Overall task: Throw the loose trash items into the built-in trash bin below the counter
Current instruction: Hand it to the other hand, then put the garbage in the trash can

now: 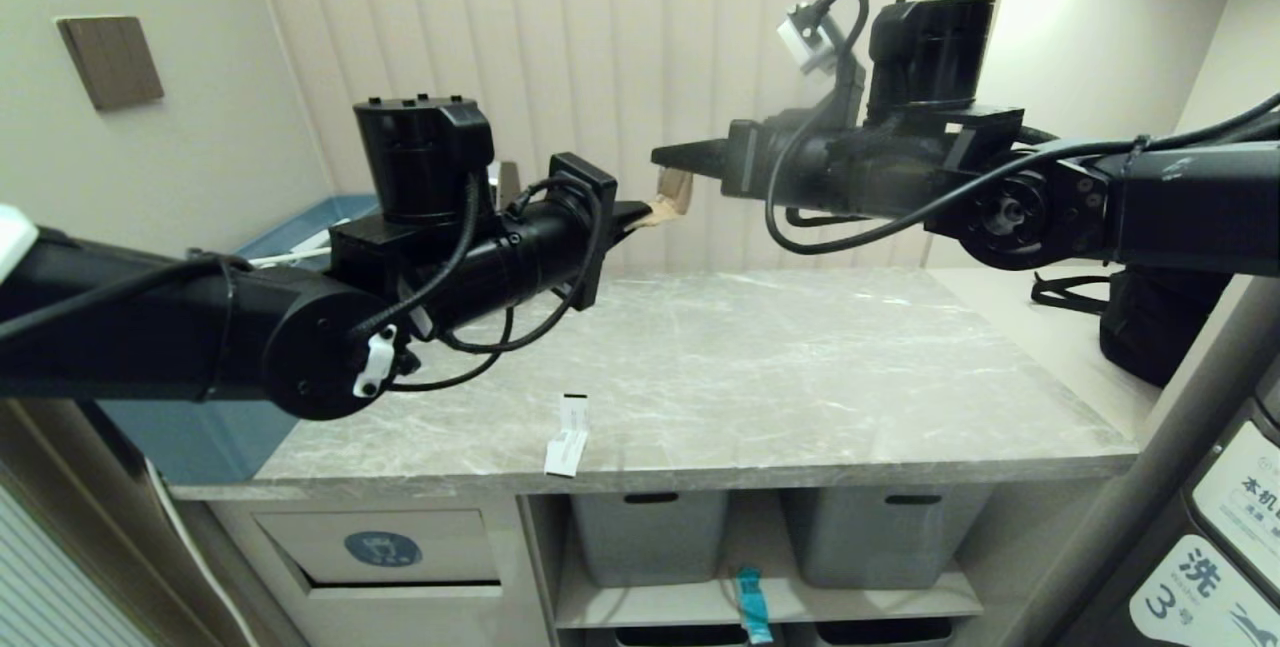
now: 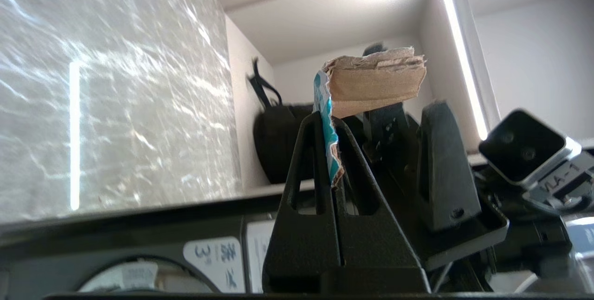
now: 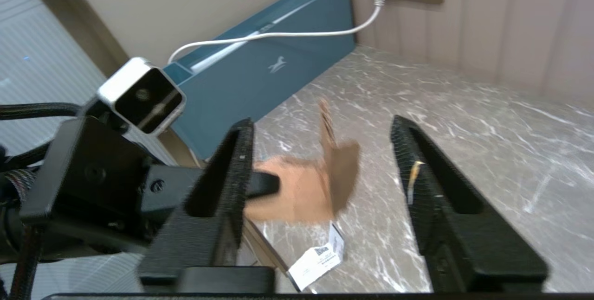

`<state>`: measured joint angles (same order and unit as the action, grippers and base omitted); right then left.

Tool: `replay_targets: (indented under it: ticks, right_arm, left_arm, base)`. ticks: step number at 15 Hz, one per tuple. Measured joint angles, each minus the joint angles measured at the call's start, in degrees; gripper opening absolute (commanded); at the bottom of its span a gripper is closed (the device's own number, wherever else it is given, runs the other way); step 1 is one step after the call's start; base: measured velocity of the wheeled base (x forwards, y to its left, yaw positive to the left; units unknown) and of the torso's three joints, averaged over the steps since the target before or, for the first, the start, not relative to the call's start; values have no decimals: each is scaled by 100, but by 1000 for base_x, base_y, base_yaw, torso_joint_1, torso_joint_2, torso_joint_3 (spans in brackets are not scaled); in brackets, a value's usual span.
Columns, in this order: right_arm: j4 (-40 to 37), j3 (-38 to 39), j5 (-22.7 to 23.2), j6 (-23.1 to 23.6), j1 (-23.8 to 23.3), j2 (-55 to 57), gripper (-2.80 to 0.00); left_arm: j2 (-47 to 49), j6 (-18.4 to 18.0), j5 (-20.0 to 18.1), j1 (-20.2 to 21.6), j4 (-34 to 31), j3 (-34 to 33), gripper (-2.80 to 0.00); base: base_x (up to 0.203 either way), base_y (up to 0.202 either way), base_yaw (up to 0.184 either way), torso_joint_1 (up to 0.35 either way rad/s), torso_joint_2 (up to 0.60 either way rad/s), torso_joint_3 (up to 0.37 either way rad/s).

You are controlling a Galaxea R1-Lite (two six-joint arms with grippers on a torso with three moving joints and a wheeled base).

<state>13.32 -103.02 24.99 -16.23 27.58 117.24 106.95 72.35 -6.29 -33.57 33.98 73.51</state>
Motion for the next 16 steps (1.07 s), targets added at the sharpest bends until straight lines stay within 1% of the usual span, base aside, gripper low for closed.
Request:
replay_targets:
  ticks: [1, 2, 3, 4, 5, 7, 9, 12, 14, 16]
  right_arm:
    - [6, 80, -71, -5, -5, -63, 0]
    - [15, 220, -123, -6, -21, -161, 0]
    - [29, 399, -148, -4, -45, -265, -280]
    - [92, 663, -178, -4, -73, -416, -280]
    - [219, 971, -226, -9, -115, -593, -280]
    - [511, 1630, -435, -23, -198, -955, -280]
    - [898, 2414, -848, -22, -325, -1378, -280]
    - [1542, 3829, -1672, 11, -544, -2096, -280]
    - [1842, 4798, -2135, 72, -684, -2729, -280]
    - [1946, 5709, -2329, 295, -966, -3476, -280]
  left_arm:
    - [5, -88, 191, 17, -2, -15, -280]
    - [24, -255, 494, 60, -5, -22, -280]
    - [44, -399, 790, 124, -7, -30, -280]
    - [46, -567, 1101, 223, -7, -68, -280]
    - [0, -749, 1263, 310, -8, -144, -280]
    - [-191, -1191, 1354, 427, 17, -421, -280]
    - [-539, -1886, 1367, 507, 33, -895, -280]
    - [-1246, -3195, 1348, 585, 48, -1788, -280]
    - [-1779, -3952, 1337, 610, 59, -2361, -280]
    - [-2349, -4550, 1348, 623, 63, -2882, -280]
  base:
    - [0, 0, 0, 0, 0, 0]
    - [0, 0, 0, 0, 0, 0]
    - [0, 0, 0, 0, 0, 0]
    - [0, 0, 0, 0, 0, 0]
    - [0, 0, 0, 0, 0, 0]
    - [0, 0, 0, 0, 0, 0]
    - [0, 0, 0, 0, 0, 0]
    - [0, 0, 0, 0, 0, 0]
    - [0, 0, 0, 0, 0, 0]
    - [0, 0, 0, 0, 0, 0]
